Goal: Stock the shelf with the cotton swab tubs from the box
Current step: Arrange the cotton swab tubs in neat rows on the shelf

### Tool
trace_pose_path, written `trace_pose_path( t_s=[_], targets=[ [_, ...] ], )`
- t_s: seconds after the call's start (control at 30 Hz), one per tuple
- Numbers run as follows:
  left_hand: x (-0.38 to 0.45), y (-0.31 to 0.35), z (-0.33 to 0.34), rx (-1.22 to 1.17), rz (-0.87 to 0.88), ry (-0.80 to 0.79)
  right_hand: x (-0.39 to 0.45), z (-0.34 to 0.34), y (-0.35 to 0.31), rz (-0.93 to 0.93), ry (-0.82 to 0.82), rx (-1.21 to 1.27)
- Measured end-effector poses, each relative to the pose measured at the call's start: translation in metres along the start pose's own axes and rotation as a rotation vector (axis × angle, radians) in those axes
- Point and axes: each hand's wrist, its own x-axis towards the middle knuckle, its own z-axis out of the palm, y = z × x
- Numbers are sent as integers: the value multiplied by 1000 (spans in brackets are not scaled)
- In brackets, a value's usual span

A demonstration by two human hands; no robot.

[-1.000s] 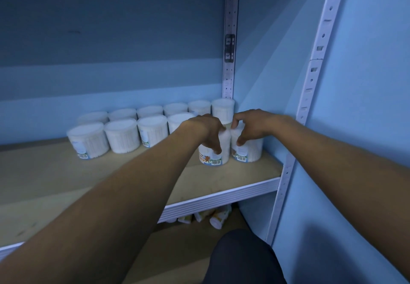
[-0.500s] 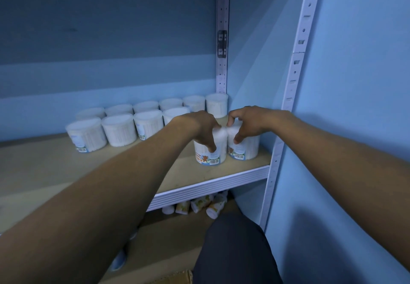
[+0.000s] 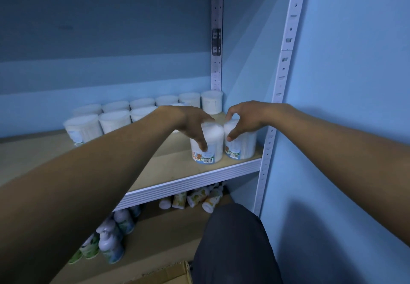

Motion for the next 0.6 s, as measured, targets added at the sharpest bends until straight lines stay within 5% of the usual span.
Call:
trace_pose_path(
  t_s=[0.6],
  targets=[
    [21,2,-5,-195,-108,-57,18,-11,-13,133,-95,-80]
  ],
)
